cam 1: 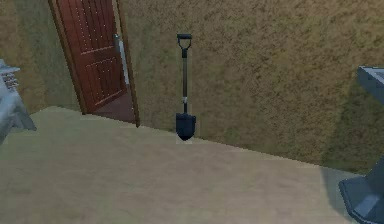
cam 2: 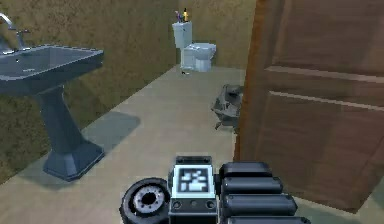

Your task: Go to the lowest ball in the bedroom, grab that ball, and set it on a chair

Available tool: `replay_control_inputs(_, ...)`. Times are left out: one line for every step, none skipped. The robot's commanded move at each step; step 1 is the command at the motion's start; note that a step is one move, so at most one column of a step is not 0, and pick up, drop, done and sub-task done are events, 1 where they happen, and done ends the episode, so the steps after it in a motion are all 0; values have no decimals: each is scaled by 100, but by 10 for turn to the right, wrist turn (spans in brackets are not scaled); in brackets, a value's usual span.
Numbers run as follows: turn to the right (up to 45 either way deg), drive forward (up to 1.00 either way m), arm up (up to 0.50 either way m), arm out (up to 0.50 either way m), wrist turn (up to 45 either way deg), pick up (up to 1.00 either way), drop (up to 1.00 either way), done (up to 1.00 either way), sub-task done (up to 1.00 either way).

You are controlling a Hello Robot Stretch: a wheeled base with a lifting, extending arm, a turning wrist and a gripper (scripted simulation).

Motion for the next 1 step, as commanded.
replay_control_inputs(0,15,0,0,0,0,0,0,0)
